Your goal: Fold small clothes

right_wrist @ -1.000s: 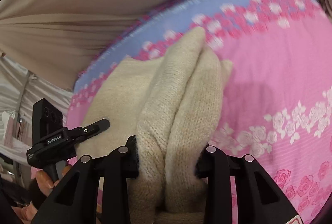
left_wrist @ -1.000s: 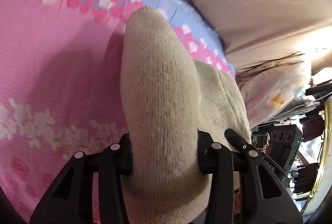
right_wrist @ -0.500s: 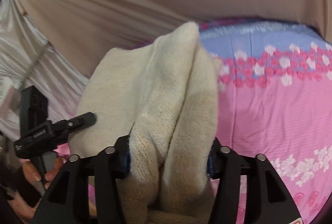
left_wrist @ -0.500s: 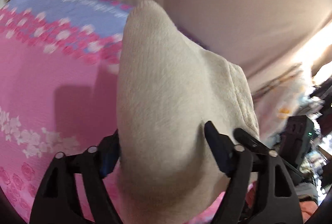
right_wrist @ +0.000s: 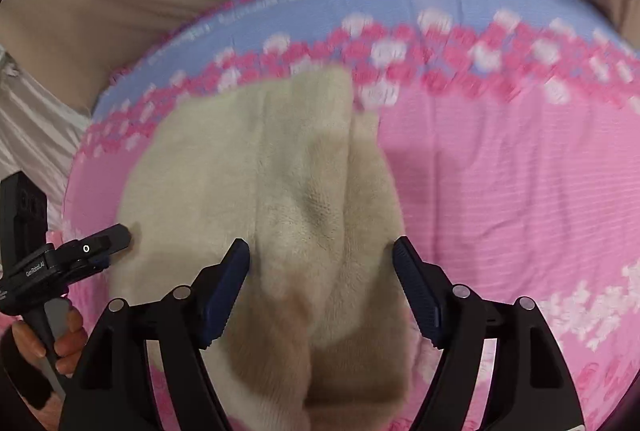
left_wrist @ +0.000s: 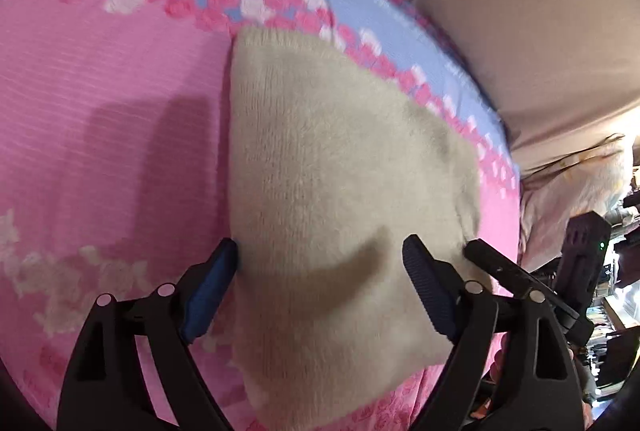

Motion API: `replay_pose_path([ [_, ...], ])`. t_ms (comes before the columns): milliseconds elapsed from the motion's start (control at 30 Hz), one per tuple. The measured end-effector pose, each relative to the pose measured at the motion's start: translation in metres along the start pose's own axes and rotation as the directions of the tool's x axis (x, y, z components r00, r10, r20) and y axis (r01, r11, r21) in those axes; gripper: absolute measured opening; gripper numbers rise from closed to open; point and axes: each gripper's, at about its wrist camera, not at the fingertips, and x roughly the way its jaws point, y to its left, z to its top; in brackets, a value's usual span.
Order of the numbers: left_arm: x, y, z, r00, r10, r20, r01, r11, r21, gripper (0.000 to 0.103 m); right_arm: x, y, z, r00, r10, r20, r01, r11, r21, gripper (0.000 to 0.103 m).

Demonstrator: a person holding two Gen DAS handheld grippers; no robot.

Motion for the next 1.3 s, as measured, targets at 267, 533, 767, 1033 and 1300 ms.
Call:
replay_pose_path([
  [267,-0.02,-0.011,0.01,0.994,-0.095,0.051,0.089,0.99,0.11,0.038,-0.056,0.04,-0.003,0.969,0.123,0.213,-0.112,0.992,-0.066,0.029],
  [533,-0.013,-0.011,0.036,0.977,0.126,0.17,-0.16,0.966,0.204,0.06,0.001,0.034,0.014,0.992,-0.039,0.124,0.044,0.998,-0.034,0.042],
  [767,-0.048,0.023,0.007,0.981,0.001,0.193,-0.013,0.998,0.063,0.077,-0.033,0.02,-0.03,0.983,0.091,0.159,-0.105,0.991,0.08,0.067],
  [1033,-0.028,0.036,-0.006,0.989,-0.078,0.128,0.086,0.995,-0.051,0.055,-0.021,0.035,-0.003,0.982,0.103,0.158,-0.107,0.994,0.016,0.03],
  [1300,-0.016,0.028,-0.019,0.99,0.018,0.142,-0.022,0.999,0.027,0.068,-0.014,0.027,-0.025,0.985,0.012,0.174,-0.015,1.0,0.019,0.044],
])
